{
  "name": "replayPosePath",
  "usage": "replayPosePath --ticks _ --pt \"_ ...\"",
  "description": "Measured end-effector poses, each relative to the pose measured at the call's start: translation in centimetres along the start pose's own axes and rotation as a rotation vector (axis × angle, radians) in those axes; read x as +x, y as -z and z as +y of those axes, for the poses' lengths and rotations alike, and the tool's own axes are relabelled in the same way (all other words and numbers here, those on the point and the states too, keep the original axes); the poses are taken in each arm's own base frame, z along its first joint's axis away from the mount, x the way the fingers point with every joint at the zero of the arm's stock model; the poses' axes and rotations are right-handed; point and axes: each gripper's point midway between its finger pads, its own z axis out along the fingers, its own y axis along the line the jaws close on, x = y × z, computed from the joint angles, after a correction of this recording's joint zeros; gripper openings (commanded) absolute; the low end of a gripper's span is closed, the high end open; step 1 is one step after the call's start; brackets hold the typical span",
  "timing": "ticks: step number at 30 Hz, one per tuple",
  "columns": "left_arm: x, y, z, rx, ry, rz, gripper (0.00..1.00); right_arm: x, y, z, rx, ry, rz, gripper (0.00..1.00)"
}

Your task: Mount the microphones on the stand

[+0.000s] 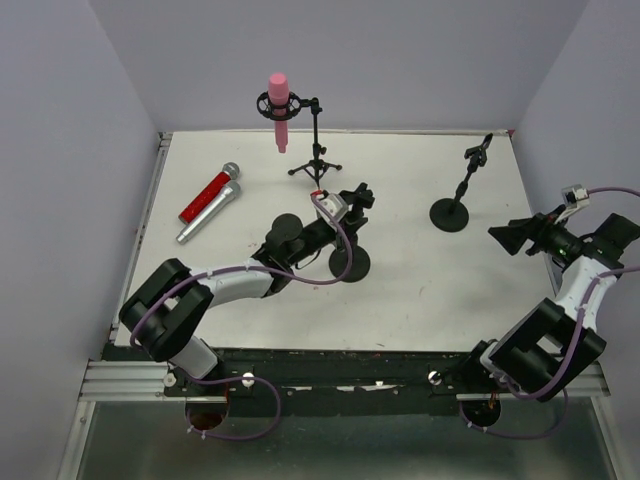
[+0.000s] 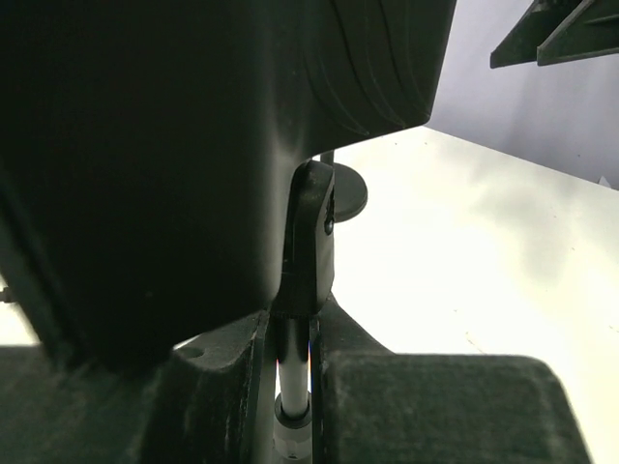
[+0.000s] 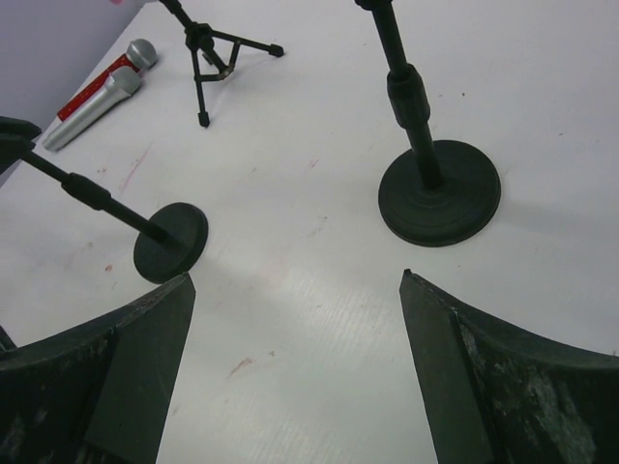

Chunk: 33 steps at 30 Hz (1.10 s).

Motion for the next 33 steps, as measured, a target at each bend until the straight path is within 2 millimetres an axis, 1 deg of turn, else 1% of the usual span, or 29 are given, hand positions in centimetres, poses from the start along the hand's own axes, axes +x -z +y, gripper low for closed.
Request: replayPosePath --ticks 3,6,9,11,12,13,14,15,16,17,18,19,21,22,23,24,26,27,28,29,31,32,33 --pt "0.0 0.2 0.0 -0.001 -0.001 -0.008 0.57 0.4 -0.4 0.7 -0.027 0.005 0.013 0.96" --pt "0.3 1.1 -0.2 -0.010 0.026 0.004 0.78 0.8 -0.9 1.5 -0.059 0.014 0.031 0.96" --pt "0.1 2.4 -0.3 -0.023 0.046 0.010 0.89 0.8 -1.4 2.5 -0.095 0.034 0.049 0.96" --pt "-0.5 3.6 -0.5 -0.029 0.058 0.007 0.96 0.8 -1.9 3.2 -0.123 0.052 0.062 0.96" --pt "-1.0 4.3 -0.6 -0.033 0.063 0.004 0.99 0.8 -2.1 3.6 -0.137 0.060 0.068 0.96" --pt "-1.4 5.0 -0.8 -0.035 0.074 0.006 0.99 0.9 -2.3 4.0 -0.151 0.066 0.075 0.96" --pt "-2.3 6.0 -1.1 -0.041 0.087 0.004 0.99 0.9 -2.5 4.3 -0.159 0.069 0.080 0.97" --pt "-2.8 6.6 -1.3 -0.041 0.094 0.000 0.99 1.1 -2.8 4.8 -0.178 0.071 0.091 0.97" --pt "-3.8 7.4 -1.5 -0.047 0.100 -0.006 0.99 1.2 -3.1 5.3 -0.192 0.072 0.106 0.98" --pt "-4.5 8.2 -1.5 -0.057 0.110 -0.003 0.99 1.3 -3.4 5.7 -0.205 0.078 0.121 1.00" --pt "-4.9 8.8 -1.5 -0.065 0.119 0.003 0.99 1.4 -3.9 6.3 -0.219 0.089 0.138 1.00" --pt "-5.7 10.1 -1.2 -0.095 0.133 0.018 0.99 1.4 -4.4 7.0 -0.235 0.100 0.157 1.00" --pt "-7.2 12.0 0.4 -0.171 0.148 0.028 0.99 1.5 -5.2 8.8 -0.273 0.117 0.185 1.00" --pt "-7.6 12.8 1.2 -0.207 0.154 0.037 0.99 1.4 -5.5 9.7 -0.294 0.118 0.189 1.00" --pt "-8.0 14.0 2.5 -0.261 0.164 0.053 0.99 1.1 -5.7 10.4 -0.307 0.106 0.187 1.00" --pt "-8.6 15.0 4.1 -0.321 0.168 0.055 0.99 0.7 -5.9 10.7 -0.310 0.093 0.179 1.00" --pt "-8.5 17.1 7.1 -0.437 0.190 0.086 0.99 0.2 -6.0 10.8 -0.312 0.076 0.163 1.00" --pt "-8.1 18.1 8.7 -0.488 0.209 0.115 0.99 0.4 -6.0 10.7 -0.310 0.072 0.164 1.00" --pt "-7.8 19.3 10.8 -0.557 0.229 0.140 0.99 0.7 -6.0 10.6 -0.309 0.063 0.168 1.00" --pt "-7.4 20.1 12.2 -0.600 0.251 0.166 0.99 1.0 -6.0 10.6 -0.308 0.056 0.172 1.00" --pt "-5.8 21.7 16.0 -0.704 0.325 0.250 0.99 1.6 -6.0 10.5 -0.309 0.043 0.177 1.00" --pt "-5.0 22.0 17.2 -0.726 0.358 0.290 0.99 1.8 -6.1 10.4 -0.308 0.039 0.178 1.00" --pt "-4.0 22.2 19.2 -0.757 0.404 0.339 0.98 2.0 -6.1 10.4 -0.308 0.034 0.179 1.00"
